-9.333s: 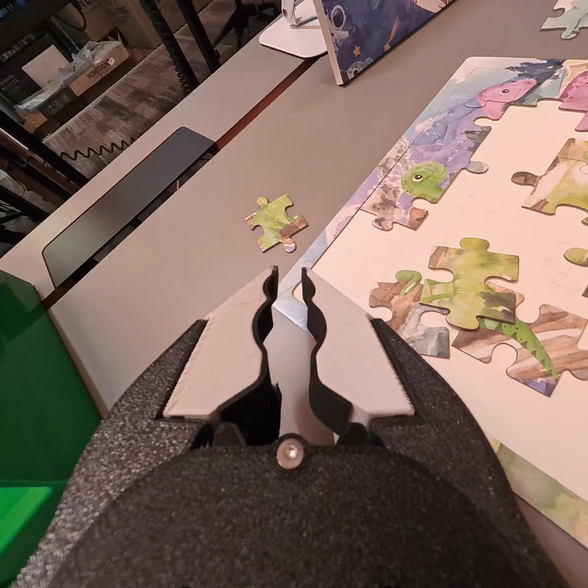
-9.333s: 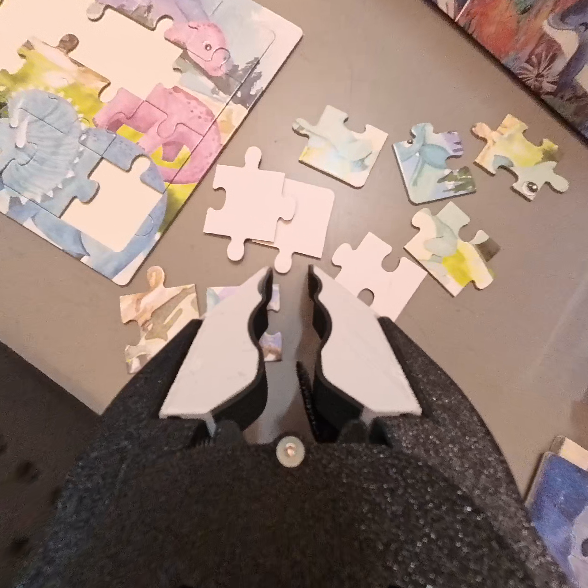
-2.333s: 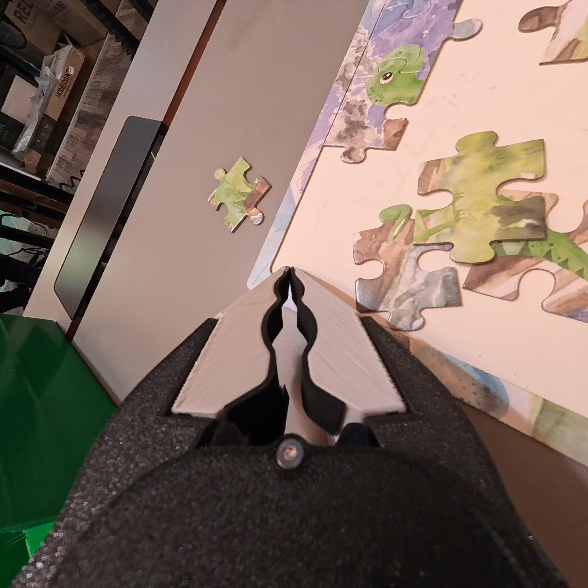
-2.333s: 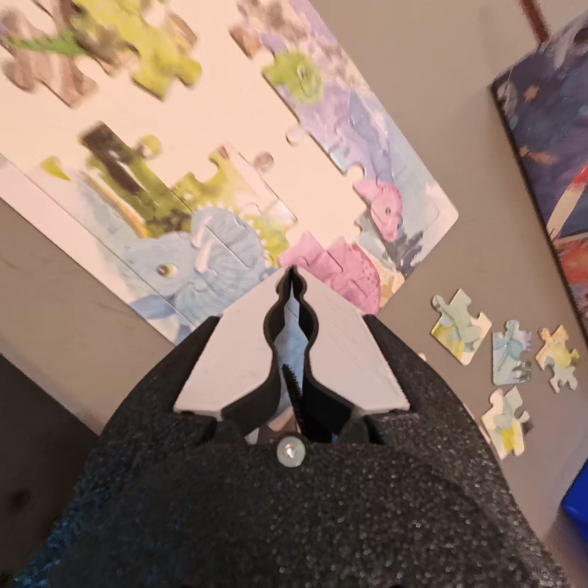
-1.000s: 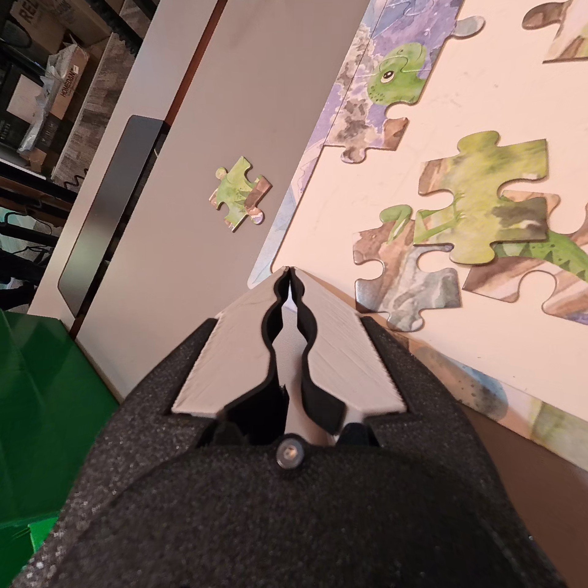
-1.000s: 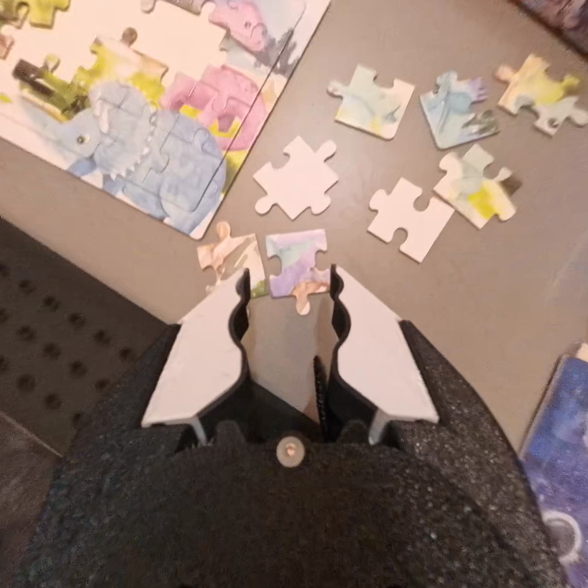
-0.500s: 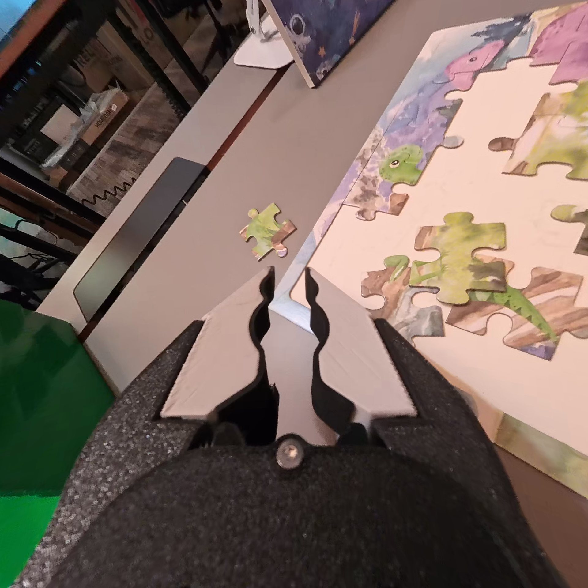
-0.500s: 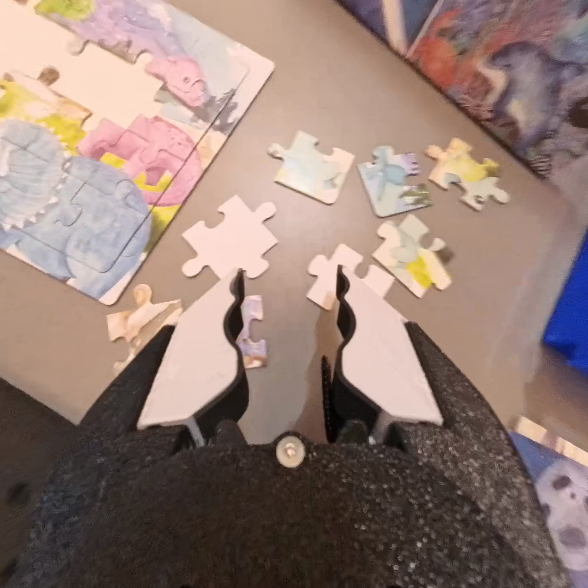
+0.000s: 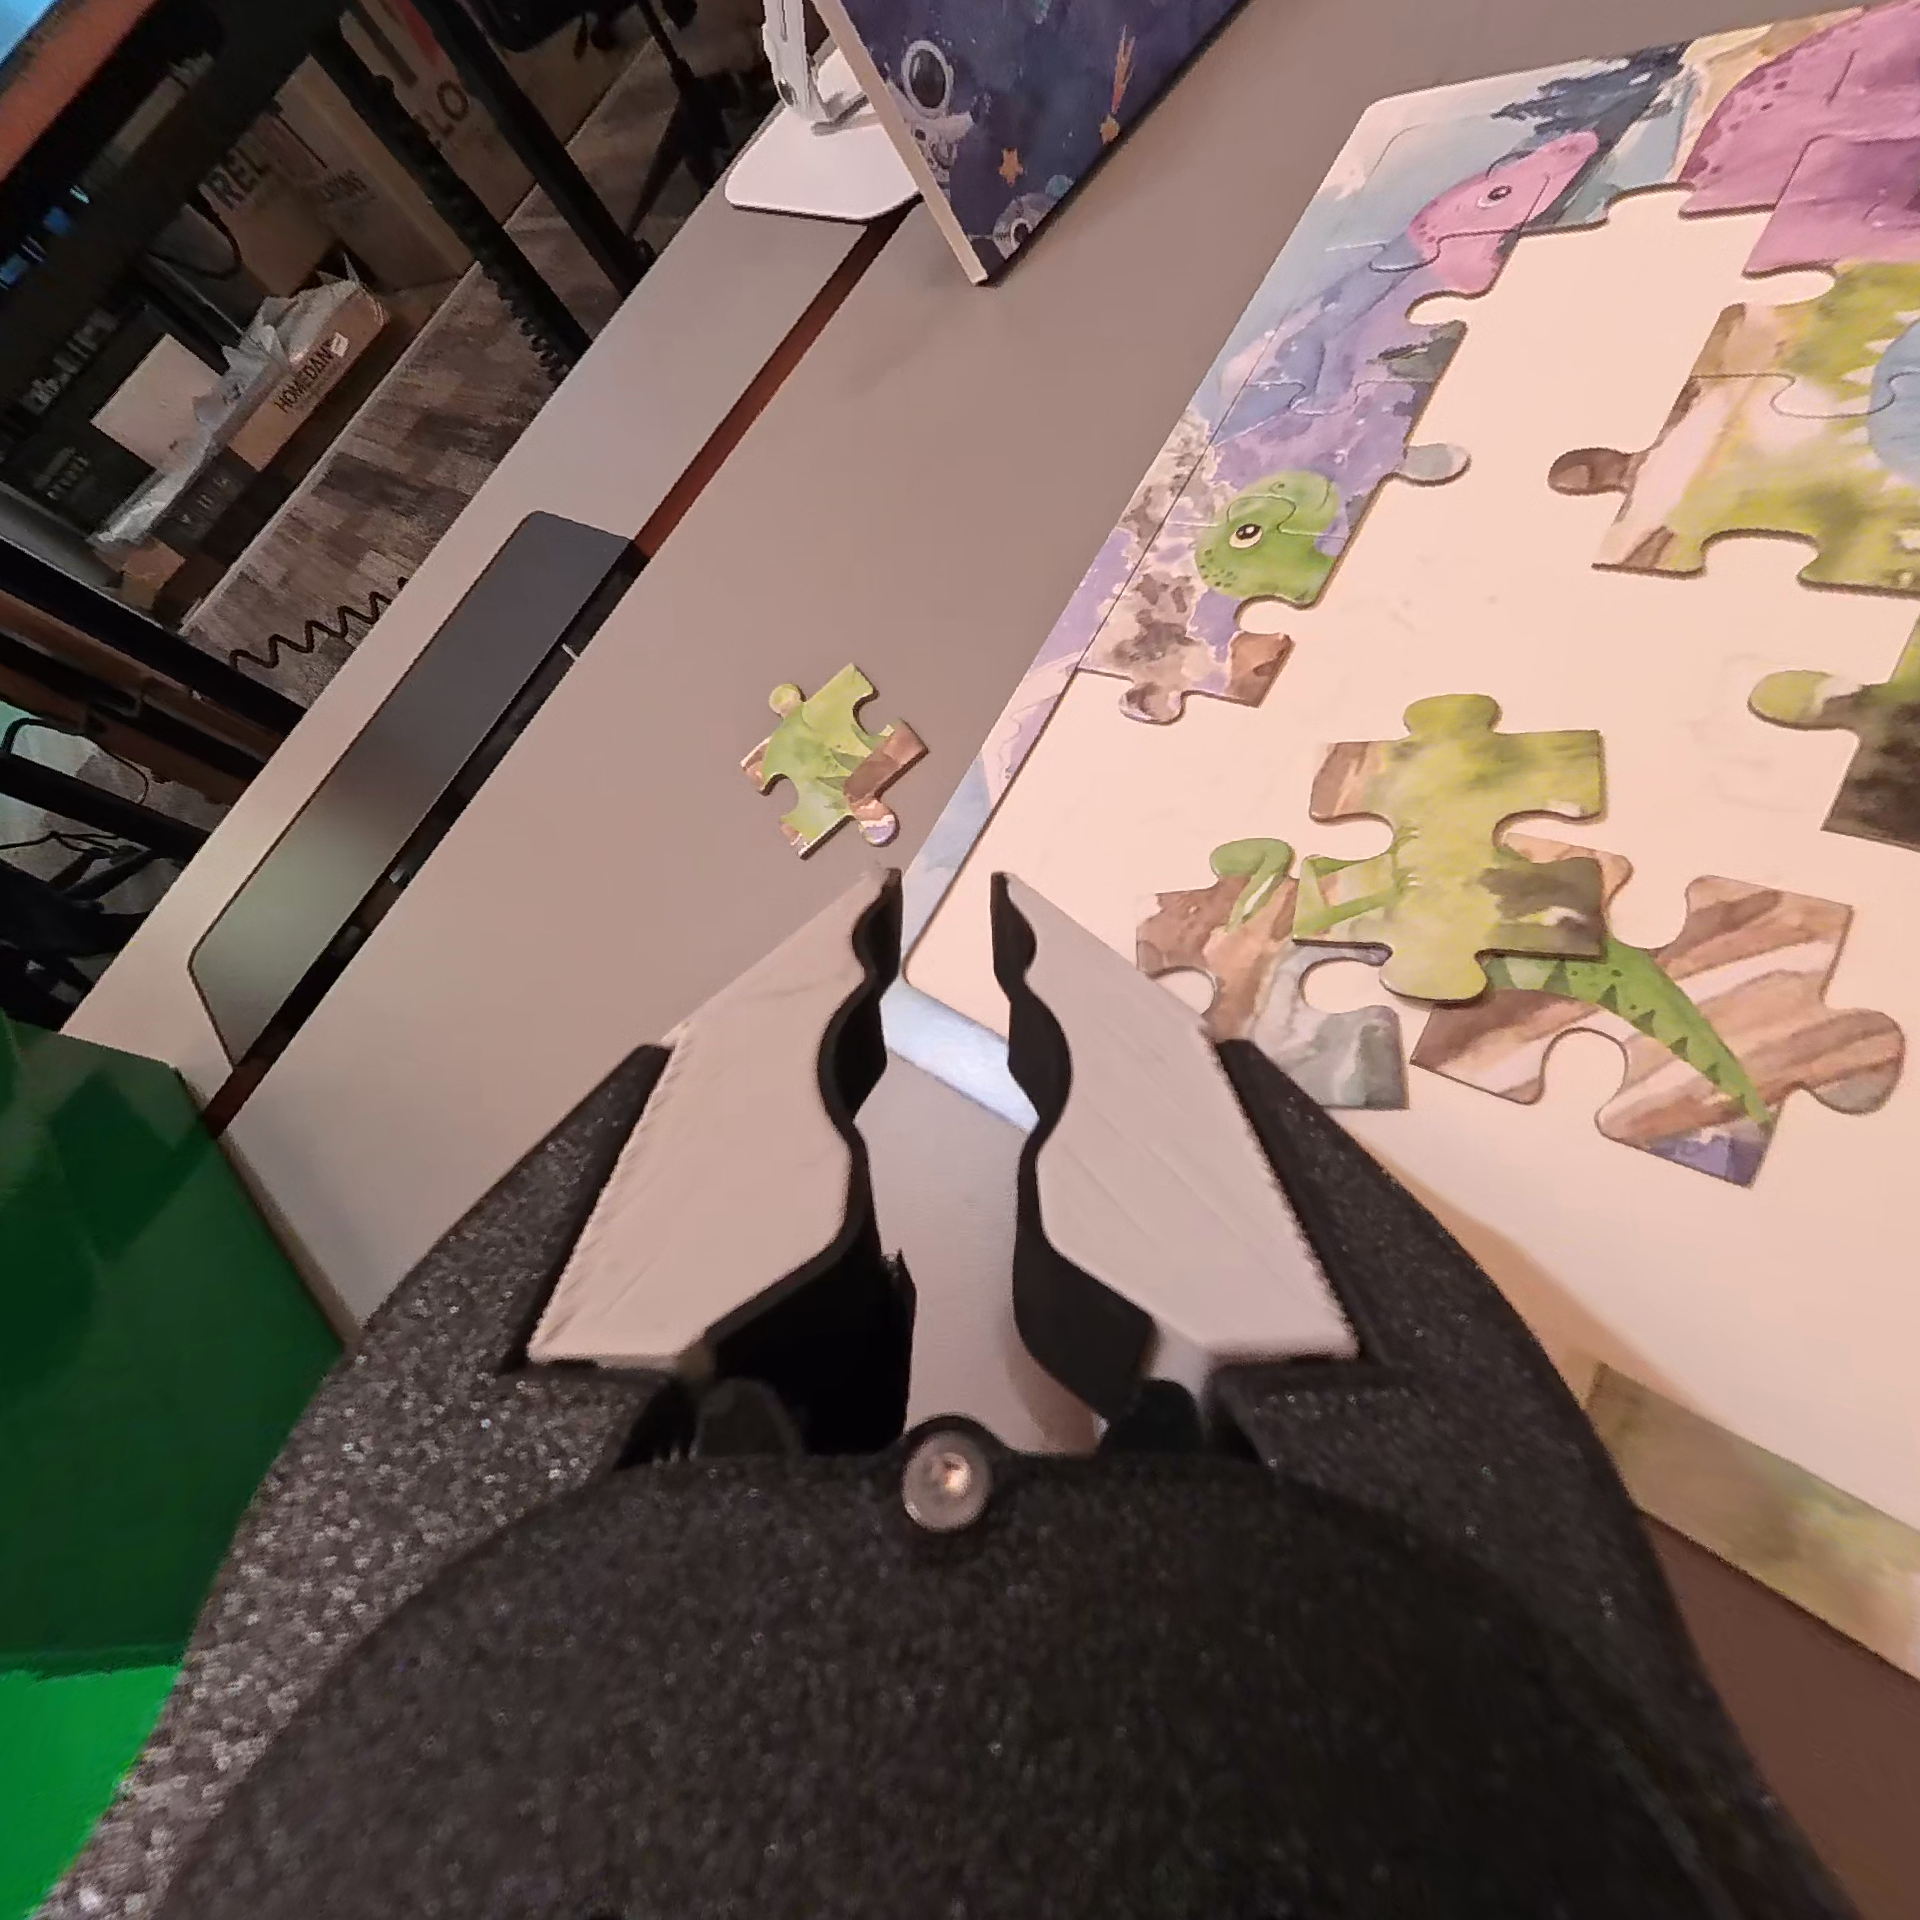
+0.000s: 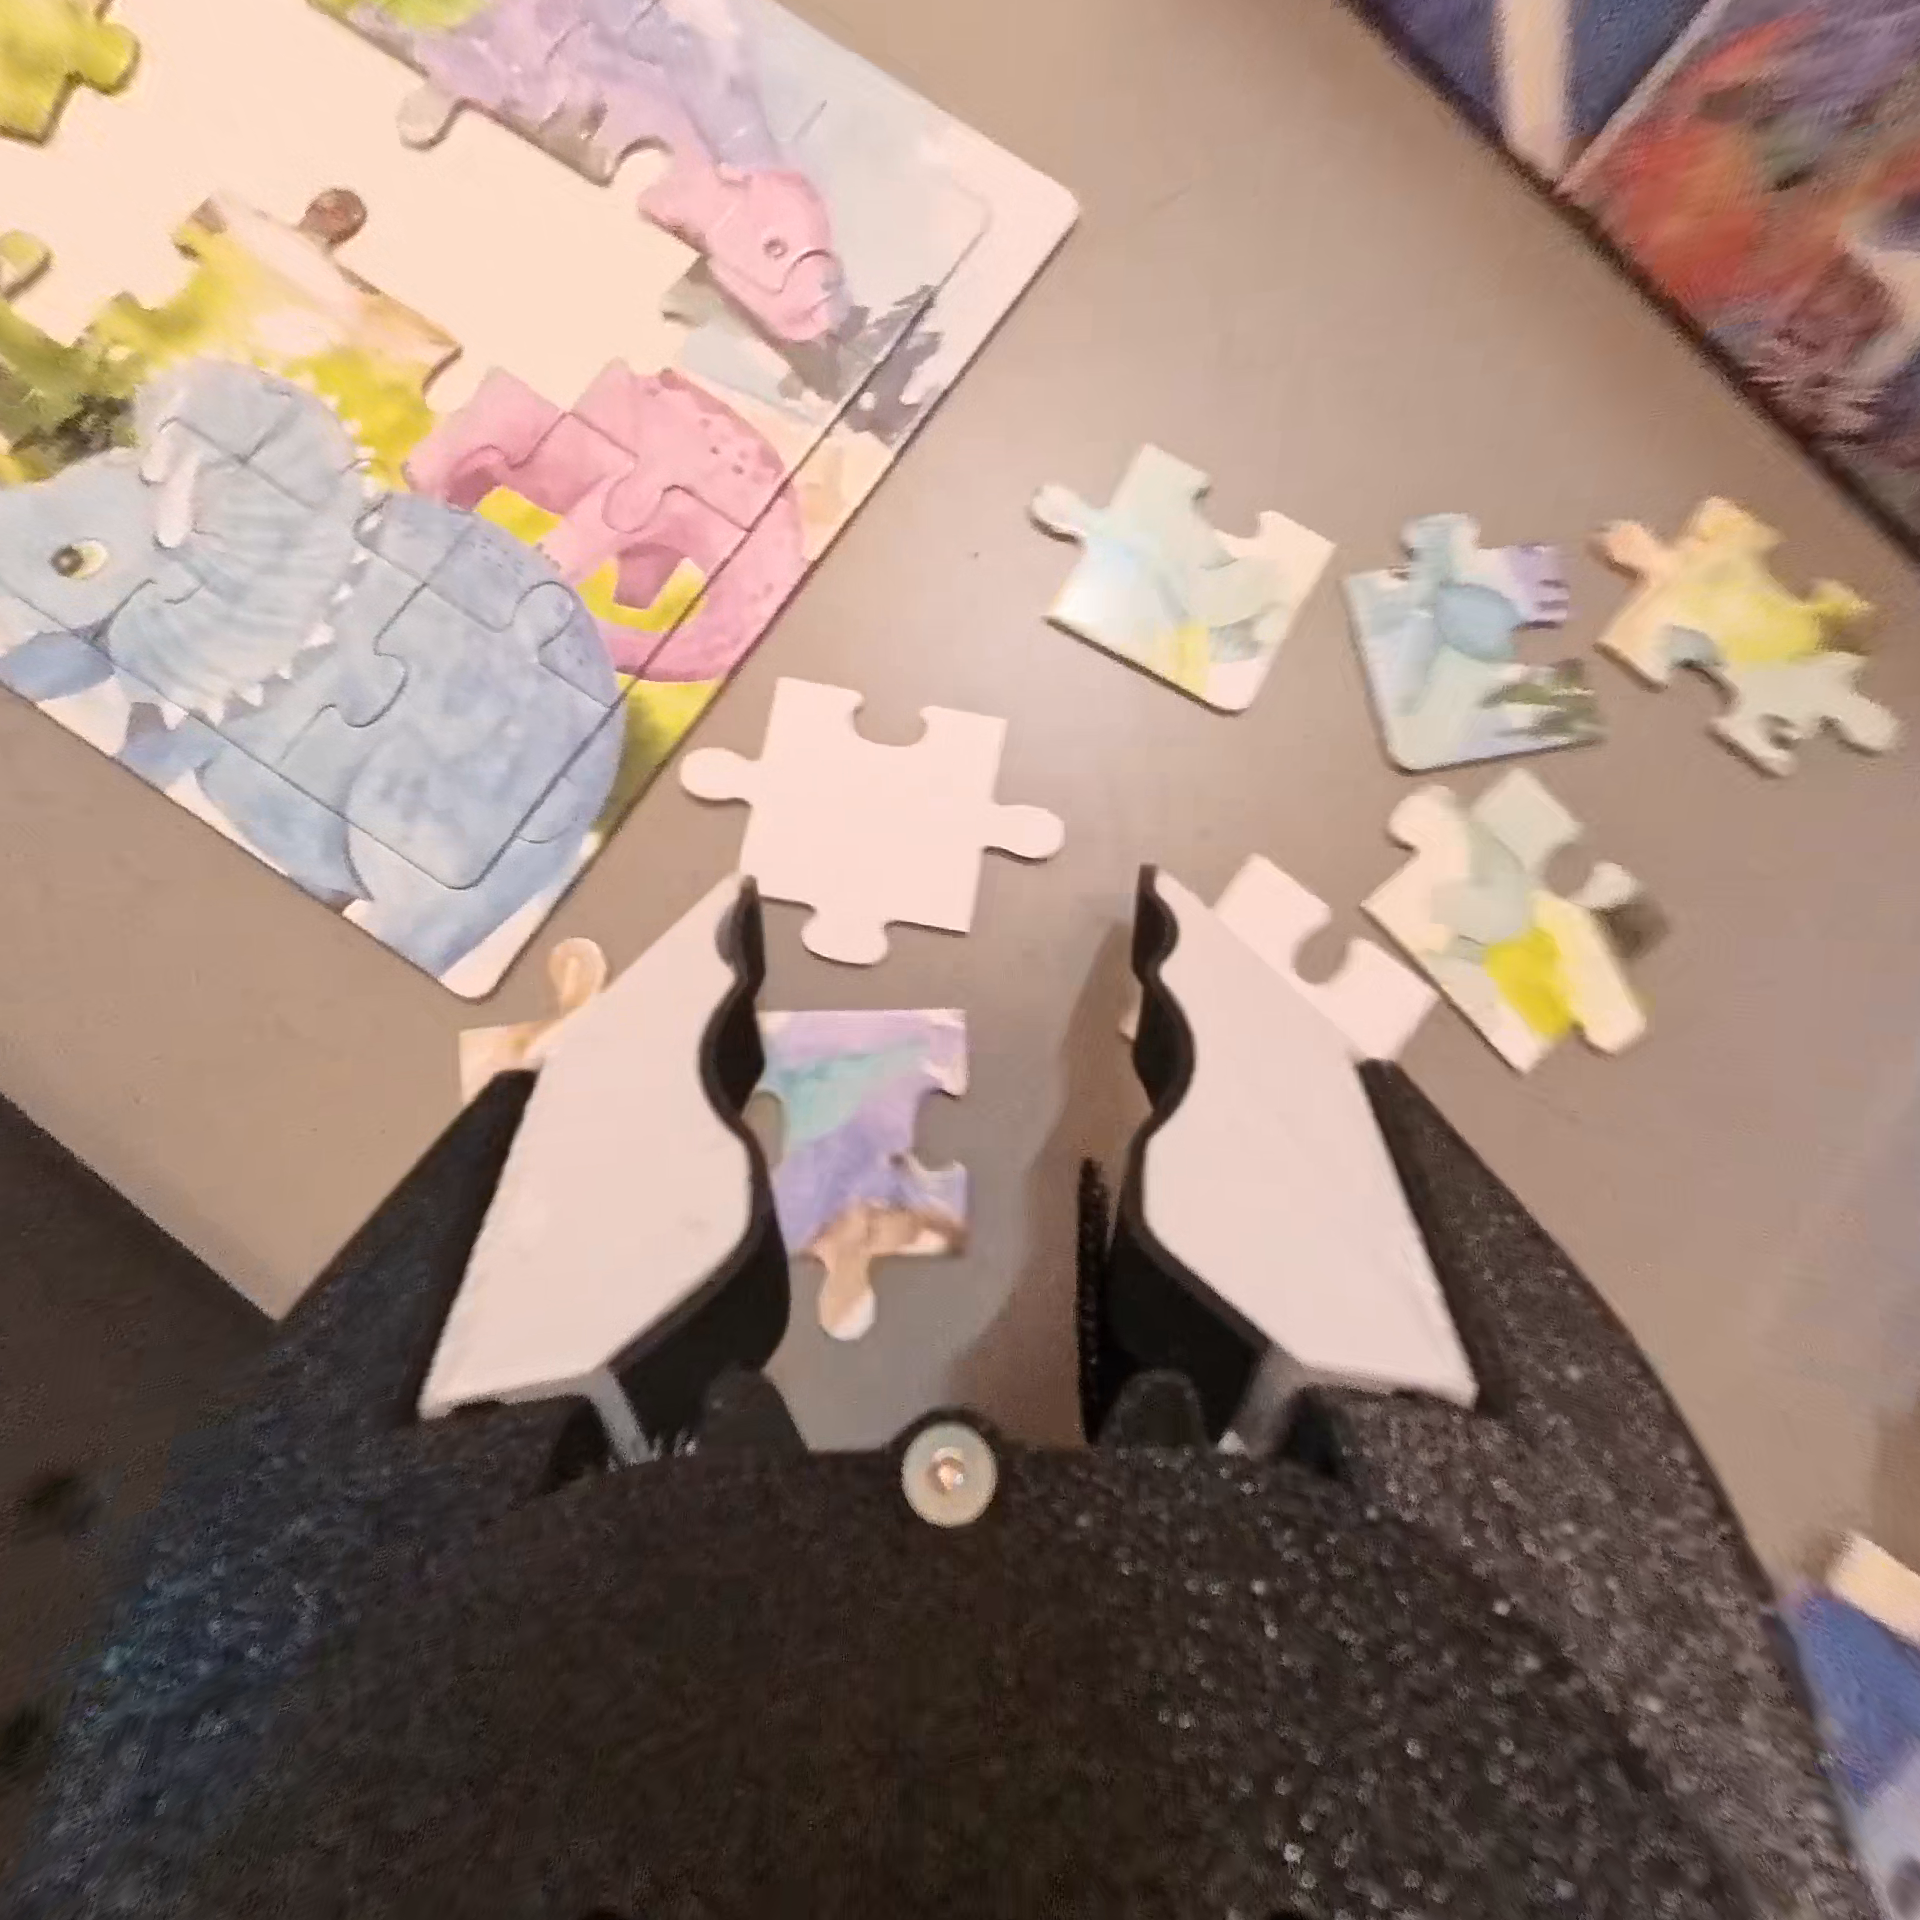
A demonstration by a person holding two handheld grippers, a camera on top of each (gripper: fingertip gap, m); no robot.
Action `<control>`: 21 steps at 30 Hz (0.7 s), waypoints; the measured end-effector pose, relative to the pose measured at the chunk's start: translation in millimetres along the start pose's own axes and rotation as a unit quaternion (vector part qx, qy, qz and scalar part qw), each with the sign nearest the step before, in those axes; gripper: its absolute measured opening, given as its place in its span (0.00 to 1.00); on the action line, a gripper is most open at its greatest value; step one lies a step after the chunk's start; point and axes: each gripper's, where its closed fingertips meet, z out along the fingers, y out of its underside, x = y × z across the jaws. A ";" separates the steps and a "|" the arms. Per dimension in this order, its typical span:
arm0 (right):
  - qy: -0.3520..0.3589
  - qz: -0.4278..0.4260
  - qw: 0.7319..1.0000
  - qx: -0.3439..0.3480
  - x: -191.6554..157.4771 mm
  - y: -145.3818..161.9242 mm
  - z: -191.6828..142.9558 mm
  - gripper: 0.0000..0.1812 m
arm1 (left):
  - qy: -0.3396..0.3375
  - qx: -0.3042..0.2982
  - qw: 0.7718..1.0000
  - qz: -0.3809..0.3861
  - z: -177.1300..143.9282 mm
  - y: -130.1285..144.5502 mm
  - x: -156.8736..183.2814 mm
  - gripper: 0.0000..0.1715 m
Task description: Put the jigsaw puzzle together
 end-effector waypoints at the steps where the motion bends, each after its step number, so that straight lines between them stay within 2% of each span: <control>1: 0.022 0.013 0.999 0.019 13.5 -1.0 -11.4 0.36 | 0.000 -0.003 1.000 0.001 0.9 1.6 -0.1 0.10; 3: 0.049 0.057 0.996 0.049 42.1 3.4 -30.8 0.31 | -0.002 -0.008 1.000 0.005 1.9 3.3 0.0 0.10; 7: 0.066 0.126 0.990 0.010 66.0 34.6 -25.2 0.37 | -0.004 -0.012 1.000 0.018 3.1 3.7 3.9 0.09; 10: 0.117 0.178 0.976 0.045 71.6 26.6 -32.2 0.36 | -0.007 -0.018 1.000 0.025 4.3 5.5 5.5 0.09; 12: 0.114 0.222 0.964 0.094 64.0 11.1 -36.1 0.37 | -0.008 -0.018 1.000 0.023 4.2 5.5 4.8 0.09; 14: 0.124 0.247 0.958 0.078 57.3 14.7 -30.8 0.40 | -0.008 -0.016 1.000 0.017 3.8 4.9 3.7 0.09; 17: 0.187 0.211 0.959 0.034 58.6 24.1 -24.9 0.39 | -0.008 -0.016 1.000 0.012 3.5 4.7 3.2 0.09; 19: 0.205 0.186 0.961 0.000 58.1 30.3 -18.4 0.30 | -0.009 -0.016 1.000 0.014 3.6 4.2 3.9 0.09; 21: 0.193 0.185 0.964 0.000 54.9 30.1 -15.6 0.20 | -0.007 -0.018 1.000 0.017 4.3 4.8 5.6 0.09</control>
